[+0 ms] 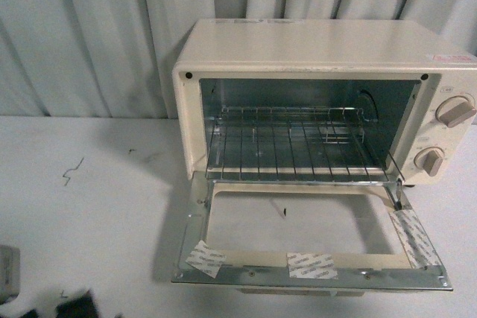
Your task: Open oven
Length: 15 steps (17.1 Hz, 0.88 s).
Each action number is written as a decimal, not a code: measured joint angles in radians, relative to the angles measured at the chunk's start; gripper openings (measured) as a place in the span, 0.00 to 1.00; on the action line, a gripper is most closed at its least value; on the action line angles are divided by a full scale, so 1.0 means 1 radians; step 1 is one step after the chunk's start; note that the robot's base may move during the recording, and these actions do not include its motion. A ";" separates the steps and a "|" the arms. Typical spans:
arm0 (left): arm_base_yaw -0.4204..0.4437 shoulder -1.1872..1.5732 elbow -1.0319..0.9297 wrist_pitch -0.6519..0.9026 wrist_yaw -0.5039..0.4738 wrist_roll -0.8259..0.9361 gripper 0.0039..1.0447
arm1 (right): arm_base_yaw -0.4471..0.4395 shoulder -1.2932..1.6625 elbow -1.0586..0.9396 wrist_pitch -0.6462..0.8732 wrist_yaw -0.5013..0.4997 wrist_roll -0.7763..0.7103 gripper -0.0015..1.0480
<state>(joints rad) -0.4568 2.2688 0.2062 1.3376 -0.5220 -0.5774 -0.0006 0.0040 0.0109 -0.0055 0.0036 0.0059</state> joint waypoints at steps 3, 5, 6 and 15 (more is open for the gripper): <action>0.111 -0.160 -0.168 -0.046 0.169 0.416 0.32 | 0.000 0.000 0.000 0.002 -0.003 0.000 0.94; 0.179 -0.331 -0.213 -0.058 0.244 0.522 0.09 | 0.000 0.000 0.000 0.002 -0.003 0.000 0.94; 0.201 -0.427 -0.214 -0.050 0.262 0.536 0.01 | 0.000 0.000 0.000 0.002 -0.003 0.000 0.94; 0.352 -1.398 -0.216 -0.421 0.414 0.559 0.01 | 0.000 0.000 0.000 0.002 -0.003 0.000 0.94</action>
<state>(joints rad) -0.1047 0.8707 -0.0101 0.9165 -0.1078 -0.0181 -0.0002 0.0040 0.0109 -0.0036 0.0002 0.0055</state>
